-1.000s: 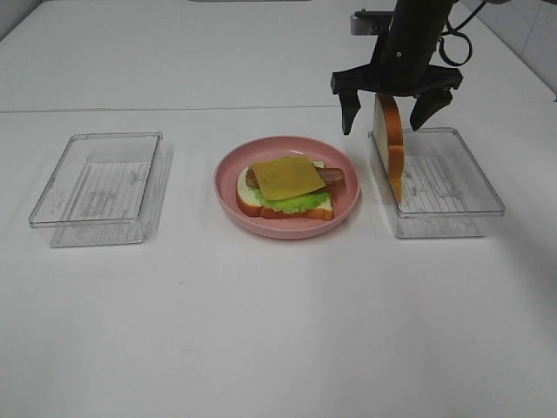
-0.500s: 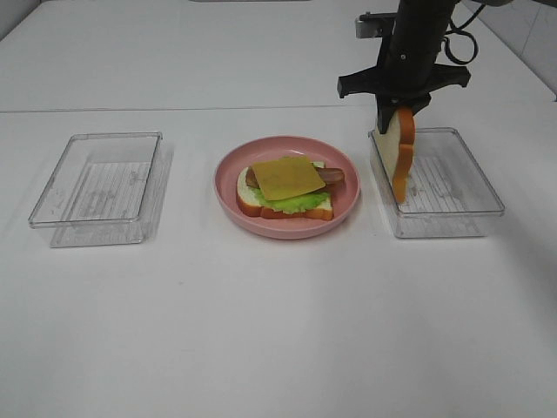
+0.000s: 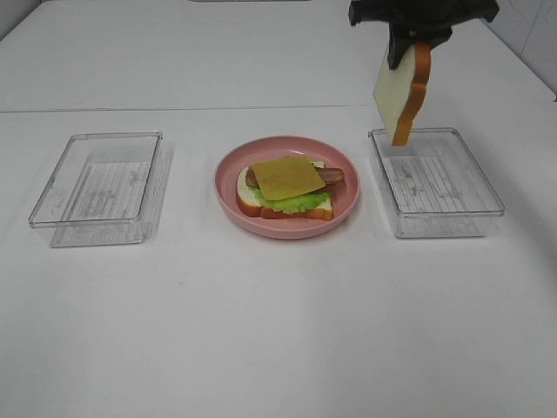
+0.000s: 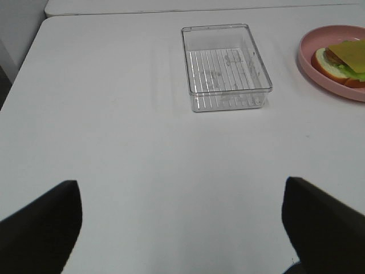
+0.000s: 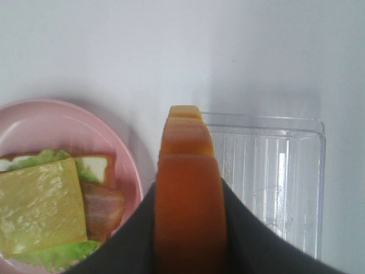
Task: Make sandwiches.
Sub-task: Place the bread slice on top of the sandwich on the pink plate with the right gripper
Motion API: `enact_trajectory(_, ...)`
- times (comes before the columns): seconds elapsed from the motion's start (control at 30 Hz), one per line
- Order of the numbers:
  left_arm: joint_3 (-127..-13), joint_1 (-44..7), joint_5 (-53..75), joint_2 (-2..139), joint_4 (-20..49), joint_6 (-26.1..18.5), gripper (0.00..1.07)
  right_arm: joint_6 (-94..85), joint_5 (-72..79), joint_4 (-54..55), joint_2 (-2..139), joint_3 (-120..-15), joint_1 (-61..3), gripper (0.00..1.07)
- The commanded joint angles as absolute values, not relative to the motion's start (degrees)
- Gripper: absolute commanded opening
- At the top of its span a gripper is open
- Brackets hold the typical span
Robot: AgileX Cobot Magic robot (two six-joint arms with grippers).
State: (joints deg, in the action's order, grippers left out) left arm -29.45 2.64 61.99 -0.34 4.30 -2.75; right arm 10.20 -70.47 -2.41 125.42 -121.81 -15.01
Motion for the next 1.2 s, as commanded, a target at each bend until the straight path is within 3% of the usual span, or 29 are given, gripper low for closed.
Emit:
enact_trajectory(0.03,-29.45,2.52,61.71,-1.2,4.64,-2.46,0.89,10.83,-76.2,-1.89,121.98,-121.81,-14.95,0.0)
enact_trajectory(0.23,-29.45,2.52,61.71,-1.2,4.64,-2.46,0.89,10.08,-76.2,1.89,115.97,-121.75,-15.01,0.0)
enact_trajectory(0.5,-29.45,2.52,61.71,-1.2,4.64,-2.46,0.89,8.88,-72.08,8.82,110.87,-112.19,-15.01,0.0)
enact_trajectory(0.77,-29.45,2.52,61.71,-1.2,4.64,-2.46,0.89,-5.21,-55.23,39.88,110.98,-95.63,-15.07,0.0)
enact_trajectory(1.2,-29.45,2.52,61.71,-1.2,4.64,-2.46,0.89,-9.74,-48.82,48.64,118.14,-91.79,-15.07,0.0)
